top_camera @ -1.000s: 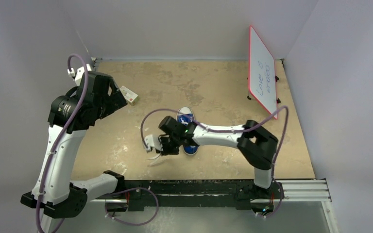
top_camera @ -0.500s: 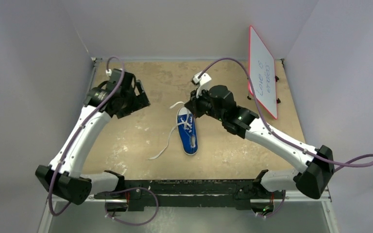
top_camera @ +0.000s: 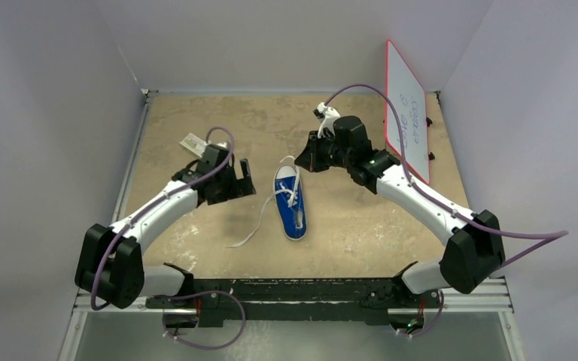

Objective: Tie the shoes

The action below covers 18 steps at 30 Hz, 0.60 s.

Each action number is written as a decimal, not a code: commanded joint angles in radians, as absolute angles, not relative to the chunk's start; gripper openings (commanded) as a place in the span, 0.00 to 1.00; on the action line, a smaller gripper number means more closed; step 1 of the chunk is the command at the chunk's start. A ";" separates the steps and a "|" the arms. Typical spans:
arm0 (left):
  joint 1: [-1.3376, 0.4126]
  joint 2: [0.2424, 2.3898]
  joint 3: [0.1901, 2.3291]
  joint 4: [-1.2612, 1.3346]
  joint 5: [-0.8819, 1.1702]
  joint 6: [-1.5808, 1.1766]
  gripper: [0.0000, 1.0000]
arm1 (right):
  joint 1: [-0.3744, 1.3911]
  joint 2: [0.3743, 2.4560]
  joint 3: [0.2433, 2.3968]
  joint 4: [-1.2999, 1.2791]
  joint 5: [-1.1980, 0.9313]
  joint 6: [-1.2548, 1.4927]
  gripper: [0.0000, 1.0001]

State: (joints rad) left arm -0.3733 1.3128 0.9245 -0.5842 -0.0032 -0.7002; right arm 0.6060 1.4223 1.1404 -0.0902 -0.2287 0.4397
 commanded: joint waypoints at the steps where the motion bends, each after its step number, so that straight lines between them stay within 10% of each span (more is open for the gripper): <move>1: -0.474 1.273 0.783 -0.184 0.026 -0.475 0.99 | 0.565 1.394 1.201 -0.109 -0.333 0.450 0.00; 18: -0.529 1.612 0.780 0.069 0.114 -0.166 0.65 | 0.514 1.317 1.187 -0.127 -0.351 0.423 0.00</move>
State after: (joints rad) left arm -0.5243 1.5631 0.7380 -0.0002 0.1158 -0.2485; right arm 0.5217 1.3560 1.1576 -0.1383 -0.3332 0.4370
